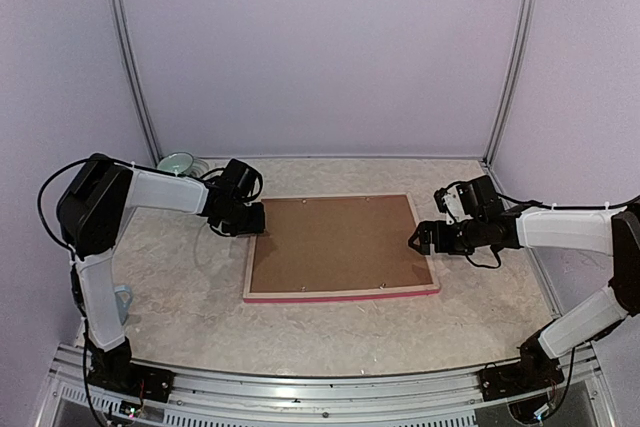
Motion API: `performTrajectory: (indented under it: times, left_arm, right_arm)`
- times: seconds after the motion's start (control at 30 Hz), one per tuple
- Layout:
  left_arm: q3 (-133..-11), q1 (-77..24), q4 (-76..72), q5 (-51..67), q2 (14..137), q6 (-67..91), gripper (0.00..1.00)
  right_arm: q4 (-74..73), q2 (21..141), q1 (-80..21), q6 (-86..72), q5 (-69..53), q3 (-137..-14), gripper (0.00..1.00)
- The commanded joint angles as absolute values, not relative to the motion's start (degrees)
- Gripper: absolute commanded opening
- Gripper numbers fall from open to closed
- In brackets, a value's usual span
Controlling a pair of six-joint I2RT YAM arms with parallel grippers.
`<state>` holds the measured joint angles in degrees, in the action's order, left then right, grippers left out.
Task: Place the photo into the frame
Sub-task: Press the fastener onto the backboard.
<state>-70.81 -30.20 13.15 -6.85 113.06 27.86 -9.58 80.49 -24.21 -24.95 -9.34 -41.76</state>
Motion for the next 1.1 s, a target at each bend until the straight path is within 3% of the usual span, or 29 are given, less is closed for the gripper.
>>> performTrajectory:
  times: [0.0,1.07]
  left_arm:
    - [-71.6,-30.1,13.8,-6.7,113.8,27.1,0.4]
    - [-71.0,-30.4,14.3,-8.8,114.7,27.3,0.32]
  right_arm:
    - [-9.6,81.1,-24.6,-25.2,-9.2,-42.8,0.99]
    - [-8.6,81.1,-24.6,-25.5,-9.6,-41.6,0.99]
